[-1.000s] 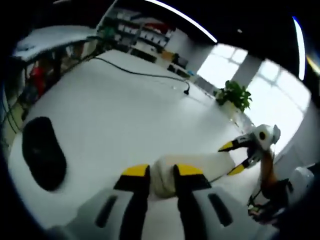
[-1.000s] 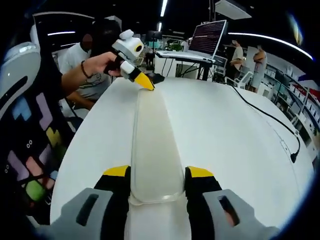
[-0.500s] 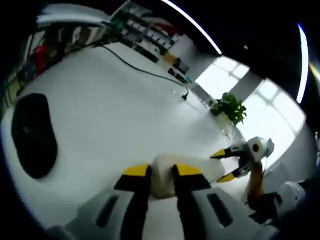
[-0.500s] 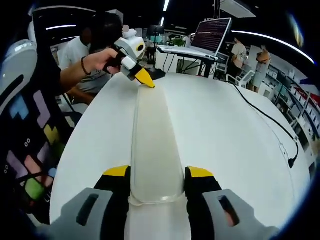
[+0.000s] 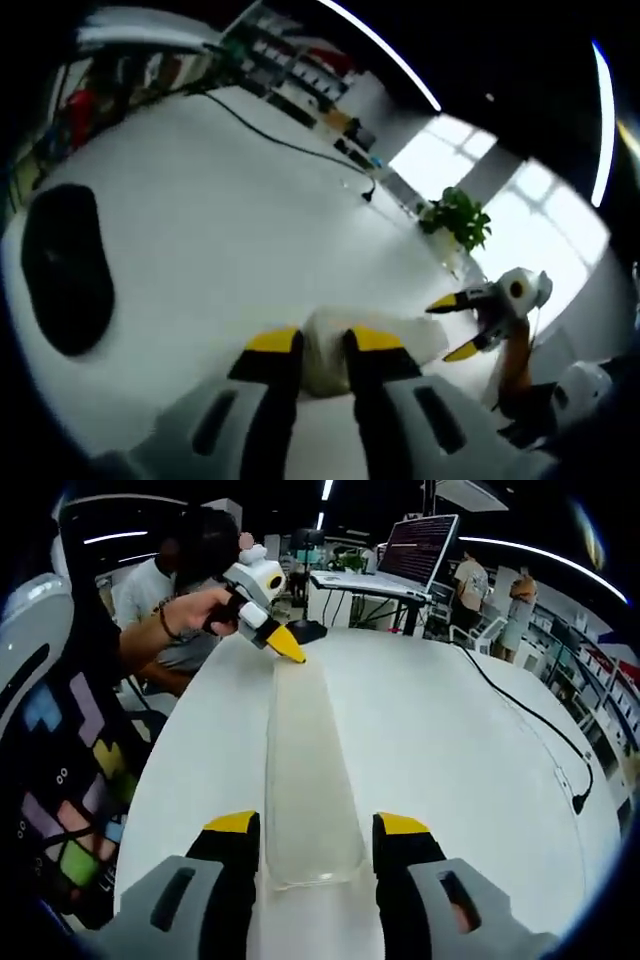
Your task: Arrange the utensils inside the cutlery case until each visible utensil rests in its matching compartment.
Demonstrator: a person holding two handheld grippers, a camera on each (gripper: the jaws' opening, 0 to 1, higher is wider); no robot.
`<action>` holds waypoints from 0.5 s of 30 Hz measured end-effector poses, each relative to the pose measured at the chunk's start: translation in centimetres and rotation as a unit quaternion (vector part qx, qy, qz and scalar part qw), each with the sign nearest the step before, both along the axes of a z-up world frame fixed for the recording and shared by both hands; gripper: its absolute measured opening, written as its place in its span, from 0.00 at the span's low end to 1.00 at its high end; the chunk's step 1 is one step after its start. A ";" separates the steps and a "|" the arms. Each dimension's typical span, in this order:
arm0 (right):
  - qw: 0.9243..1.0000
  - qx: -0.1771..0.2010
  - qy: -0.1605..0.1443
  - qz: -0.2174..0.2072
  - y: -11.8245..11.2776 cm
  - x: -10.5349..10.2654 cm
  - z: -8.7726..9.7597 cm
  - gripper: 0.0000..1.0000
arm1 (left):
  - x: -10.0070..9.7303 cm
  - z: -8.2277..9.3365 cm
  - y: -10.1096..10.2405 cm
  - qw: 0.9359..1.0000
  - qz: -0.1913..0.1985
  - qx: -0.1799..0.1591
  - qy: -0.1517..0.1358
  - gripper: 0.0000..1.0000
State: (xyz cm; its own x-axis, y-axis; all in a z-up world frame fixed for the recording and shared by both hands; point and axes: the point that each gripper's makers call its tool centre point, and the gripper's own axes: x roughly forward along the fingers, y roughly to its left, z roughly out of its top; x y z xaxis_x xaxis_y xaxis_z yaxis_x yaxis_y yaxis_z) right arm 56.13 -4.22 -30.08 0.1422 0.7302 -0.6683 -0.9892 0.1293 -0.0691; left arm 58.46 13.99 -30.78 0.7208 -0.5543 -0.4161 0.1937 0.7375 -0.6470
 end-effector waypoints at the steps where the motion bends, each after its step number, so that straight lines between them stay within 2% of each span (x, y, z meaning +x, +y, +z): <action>1: 1.000 0.004 0.000 0.002 0.4 0.0 0.4 0.46 | 0.0 0.0 0.1 1.000 0.001 -0.002 0.000 0.19; 7: 1.000 0.008 0.011 0.014 3.5 -0.2 1.2 0.40 | 0.1 -0.1 0.0 1.000 -0.001 -0.014 -0.003 0.20; 9: 1.000 0.003 -0.006 0.014 4.6 0.2 1.5 0.35 | 0.0 -0.1 -0.2 1.000 -0.002 -0.017 -0.004 0.20; 15: 1.000 -0.002 0.000 0.024 7.4 0.5 2.0 0.30 | 0.1 -0.1 -0.9 1.000 -0.002 -0.027 0.001 0.20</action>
